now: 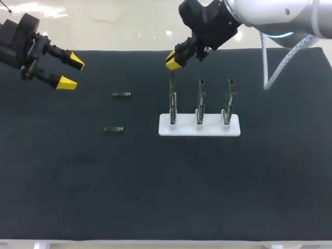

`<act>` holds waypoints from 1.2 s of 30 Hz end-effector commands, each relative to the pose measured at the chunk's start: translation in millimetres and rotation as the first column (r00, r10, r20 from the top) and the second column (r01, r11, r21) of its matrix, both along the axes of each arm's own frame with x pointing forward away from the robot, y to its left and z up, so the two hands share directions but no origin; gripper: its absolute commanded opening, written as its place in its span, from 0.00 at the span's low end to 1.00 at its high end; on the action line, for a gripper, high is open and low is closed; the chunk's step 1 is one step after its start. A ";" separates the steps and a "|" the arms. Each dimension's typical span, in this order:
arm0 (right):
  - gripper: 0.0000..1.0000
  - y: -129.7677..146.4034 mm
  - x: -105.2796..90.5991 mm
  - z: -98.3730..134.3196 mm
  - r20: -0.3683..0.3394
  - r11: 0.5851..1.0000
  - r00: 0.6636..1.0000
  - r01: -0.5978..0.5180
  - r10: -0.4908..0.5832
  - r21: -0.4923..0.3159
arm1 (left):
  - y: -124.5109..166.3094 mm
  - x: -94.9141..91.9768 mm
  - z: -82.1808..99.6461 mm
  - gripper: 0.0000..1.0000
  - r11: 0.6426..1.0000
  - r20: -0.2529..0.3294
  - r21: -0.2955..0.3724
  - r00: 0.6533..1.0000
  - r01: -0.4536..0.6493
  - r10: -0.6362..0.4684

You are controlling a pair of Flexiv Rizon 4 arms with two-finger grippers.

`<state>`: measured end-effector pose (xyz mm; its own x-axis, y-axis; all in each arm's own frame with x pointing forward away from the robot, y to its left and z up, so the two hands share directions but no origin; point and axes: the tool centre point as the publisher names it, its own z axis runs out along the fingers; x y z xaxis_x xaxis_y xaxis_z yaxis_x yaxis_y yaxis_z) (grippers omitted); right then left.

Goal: Pick up the optical module with the left hand, and insert it into the network port with the right hand.

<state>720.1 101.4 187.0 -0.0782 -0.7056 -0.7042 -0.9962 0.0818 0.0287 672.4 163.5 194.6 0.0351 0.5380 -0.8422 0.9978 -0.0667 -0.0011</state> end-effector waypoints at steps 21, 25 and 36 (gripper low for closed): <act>0.00 1.1 5.9 -8.6 0.001 1.000 1.000 -0.010 0.010 0.015 | -0.6 -0.6 -0.2 1.00 1.000 0.001 0.002 1.000 -0.003 0.002; 0.00 2.4 5.5 -8.2 0.000 1.000 1.000 0.006 -0.006 0.027 | -0.6 -0.6 -0.2 1.00 1.000 0.001 0.002 1.000 -0.003 0.002; 1.00 4.4 4.9 3.6 -0.013 1.000 1.000 0.017 -0.017 0.019 | -0.6 -0.6 -0.2 1.00 1.000 0.001 0.002 1.000 -0.003 0.002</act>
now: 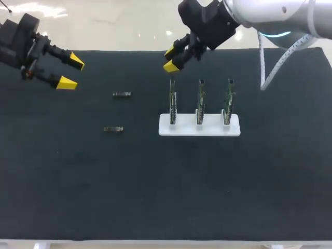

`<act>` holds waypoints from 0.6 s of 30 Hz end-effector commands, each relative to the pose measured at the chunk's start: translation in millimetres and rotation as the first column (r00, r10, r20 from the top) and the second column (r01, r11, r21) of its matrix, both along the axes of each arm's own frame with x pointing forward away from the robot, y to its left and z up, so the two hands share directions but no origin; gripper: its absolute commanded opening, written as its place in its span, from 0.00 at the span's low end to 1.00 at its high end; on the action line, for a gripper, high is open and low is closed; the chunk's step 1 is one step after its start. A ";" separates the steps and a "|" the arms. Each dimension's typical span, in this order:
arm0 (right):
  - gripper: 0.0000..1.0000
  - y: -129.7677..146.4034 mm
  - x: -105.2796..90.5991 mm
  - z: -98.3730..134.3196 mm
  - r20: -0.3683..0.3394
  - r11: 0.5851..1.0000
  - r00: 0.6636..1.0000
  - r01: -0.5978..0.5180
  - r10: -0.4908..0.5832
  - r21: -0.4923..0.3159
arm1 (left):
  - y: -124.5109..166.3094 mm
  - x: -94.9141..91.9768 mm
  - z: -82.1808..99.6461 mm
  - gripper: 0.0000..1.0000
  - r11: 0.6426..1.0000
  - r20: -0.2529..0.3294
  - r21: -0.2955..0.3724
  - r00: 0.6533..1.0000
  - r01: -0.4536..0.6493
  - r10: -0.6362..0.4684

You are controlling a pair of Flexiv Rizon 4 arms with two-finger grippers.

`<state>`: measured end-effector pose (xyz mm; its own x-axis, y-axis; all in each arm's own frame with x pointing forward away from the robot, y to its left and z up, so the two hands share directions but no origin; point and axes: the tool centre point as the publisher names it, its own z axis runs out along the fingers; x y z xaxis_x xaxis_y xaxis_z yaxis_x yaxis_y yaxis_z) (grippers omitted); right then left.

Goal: Pick up the optical module with the left hand, and insert it into the network port with the right hand.

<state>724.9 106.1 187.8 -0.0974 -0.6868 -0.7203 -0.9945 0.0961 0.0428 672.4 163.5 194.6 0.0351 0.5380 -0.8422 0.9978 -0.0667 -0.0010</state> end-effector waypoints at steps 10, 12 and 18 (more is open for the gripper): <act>0.00 -3.3 1.4 6.3 0.013 1.000 1.000 0.006 -0.005 -0.030 | -0.6 -0.6 -0.2 1.00 1.000 0.001 0.002 1.000 -0.002 0.002; 0.00 -3.6 1.3 6.2 0.012 1.000 1.000 0.005 -0.004 -0.031 | -0.6 -0.6 -0.2 1.00 1.000 0.001 0.002 1.000 -0.002 0.002; 0.00 -4.5 -2.7 0.9 0.017 1.000 1.000 0.016 -0.015 -0.021 | -0.6 -0.6 -0.2 1.00 1.000 0.001 0.002 1.000 -0.002 0.002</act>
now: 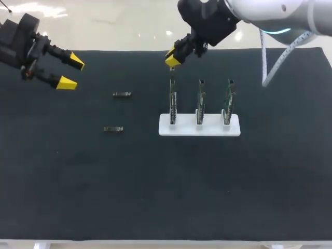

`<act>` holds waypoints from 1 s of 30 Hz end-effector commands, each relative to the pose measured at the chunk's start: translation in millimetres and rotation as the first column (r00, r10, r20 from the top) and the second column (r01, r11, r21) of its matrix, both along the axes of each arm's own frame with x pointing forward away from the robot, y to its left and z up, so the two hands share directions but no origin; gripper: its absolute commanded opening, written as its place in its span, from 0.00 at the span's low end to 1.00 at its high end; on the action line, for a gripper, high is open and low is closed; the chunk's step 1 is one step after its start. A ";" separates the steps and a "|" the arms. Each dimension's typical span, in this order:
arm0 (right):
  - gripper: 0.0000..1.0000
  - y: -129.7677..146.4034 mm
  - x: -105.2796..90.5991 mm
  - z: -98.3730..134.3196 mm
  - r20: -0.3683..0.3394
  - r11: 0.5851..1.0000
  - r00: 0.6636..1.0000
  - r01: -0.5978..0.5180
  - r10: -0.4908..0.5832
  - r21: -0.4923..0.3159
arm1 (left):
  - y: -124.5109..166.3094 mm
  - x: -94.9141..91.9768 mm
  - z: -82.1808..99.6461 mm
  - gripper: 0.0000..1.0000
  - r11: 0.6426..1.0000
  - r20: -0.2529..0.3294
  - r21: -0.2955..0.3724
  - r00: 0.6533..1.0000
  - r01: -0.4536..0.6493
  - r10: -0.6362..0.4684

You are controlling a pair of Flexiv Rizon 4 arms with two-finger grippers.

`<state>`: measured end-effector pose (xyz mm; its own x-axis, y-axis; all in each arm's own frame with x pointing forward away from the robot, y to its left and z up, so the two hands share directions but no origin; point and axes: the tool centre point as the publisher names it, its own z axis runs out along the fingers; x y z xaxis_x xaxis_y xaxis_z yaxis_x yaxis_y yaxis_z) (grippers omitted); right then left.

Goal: Pick up the optical module with the left hand, and insert it into the network port with the right hand.

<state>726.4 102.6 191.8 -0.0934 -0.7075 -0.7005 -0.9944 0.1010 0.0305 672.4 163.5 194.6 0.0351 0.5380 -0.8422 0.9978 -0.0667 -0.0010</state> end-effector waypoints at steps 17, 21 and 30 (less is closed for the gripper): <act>0.00 -4.8 -9.9 -5.7 0.007 1.000 1.000 0.017 -0.017 0.003 | -0.6 -0.6 -0.2 1.00 1.000 0.001 0.002 1.000 -0.002 0.002; 0.00 -6.3 -9.9 -10.6 0.008 1.000 1.000 0.016 -0.016 0.010 | -0.6 -0.6 -0.2 1.00 1.000 0.001 0.002 1.000 -0.002 0.002; 0.00 -6.7 -9.1 -19.3 0.019 1.000 1.000 0.012 -0.012 0.023 | -0.6 -0.6 -0.2 1.00 1.000 0.001 0.002 1.000 -0.002 0.002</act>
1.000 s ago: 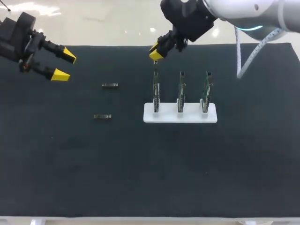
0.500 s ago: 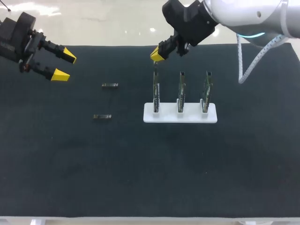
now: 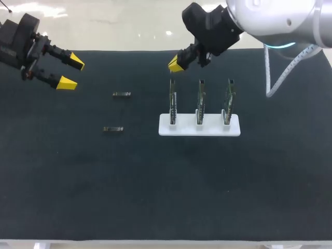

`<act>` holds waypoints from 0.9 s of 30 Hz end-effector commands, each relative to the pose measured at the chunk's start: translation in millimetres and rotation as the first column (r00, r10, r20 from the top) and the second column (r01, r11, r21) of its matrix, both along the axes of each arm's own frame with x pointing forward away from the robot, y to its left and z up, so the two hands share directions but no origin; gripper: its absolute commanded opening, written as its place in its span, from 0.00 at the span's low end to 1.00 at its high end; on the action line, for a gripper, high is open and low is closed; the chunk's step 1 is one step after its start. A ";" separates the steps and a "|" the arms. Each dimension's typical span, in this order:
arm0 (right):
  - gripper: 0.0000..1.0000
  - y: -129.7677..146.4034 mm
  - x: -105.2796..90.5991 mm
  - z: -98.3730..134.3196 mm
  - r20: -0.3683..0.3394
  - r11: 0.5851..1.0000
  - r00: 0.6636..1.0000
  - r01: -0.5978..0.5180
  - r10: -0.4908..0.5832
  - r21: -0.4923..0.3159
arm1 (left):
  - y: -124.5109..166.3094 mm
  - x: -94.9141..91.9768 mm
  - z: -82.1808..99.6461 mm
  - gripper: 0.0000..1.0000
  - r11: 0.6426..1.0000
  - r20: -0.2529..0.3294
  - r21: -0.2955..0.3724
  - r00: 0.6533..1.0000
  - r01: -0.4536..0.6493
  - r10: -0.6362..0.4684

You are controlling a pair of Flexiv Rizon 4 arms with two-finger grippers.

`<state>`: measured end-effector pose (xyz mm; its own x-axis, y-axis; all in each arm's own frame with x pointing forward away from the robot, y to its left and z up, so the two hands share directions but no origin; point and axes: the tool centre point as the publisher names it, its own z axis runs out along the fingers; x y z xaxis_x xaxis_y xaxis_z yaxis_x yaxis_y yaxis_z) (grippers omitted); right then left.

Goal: Pick up the optical module with the left hand, and insert it into the network port with the right hand.

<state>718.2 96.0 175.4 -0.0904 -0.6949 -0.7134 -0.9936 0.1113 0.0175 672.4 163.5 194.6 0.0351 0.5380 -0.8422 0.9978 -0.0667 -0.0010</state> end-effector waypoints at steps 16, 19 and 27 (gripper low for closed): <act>0.00 1.7 -0.8 -17.5 0.013 1.000 1.000 -0.003 0.002 0.008 | -0.6 -0.6 -0.2 1.00 1.000 0.001 0.002 1.000 -0.002 0.002; 0.00 2.2 -0.5 -19.6 0.015 1.000 1.000 -0.005 0.005 0.011 | -0.6 -0.6 -0.2 1.00 1.000 0.001 0.002 1.000 -0.002 0.002; 0.00 2.1 1.1 -21.9 0.016 1.000 1.000 -0.008 0.008 0.004 | -0.6 -0.6 -0.2 1.00 1.000 0.001 0.002 1.000 -0.002 0.002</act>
<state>718.2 98.0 154.6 -0.0733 -0.6919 -0.7183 -0.9945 0.1046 0.0006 672.4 163.5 194.6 0.0351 0.5380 -0.8422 0.9978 -0.0667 -0.0010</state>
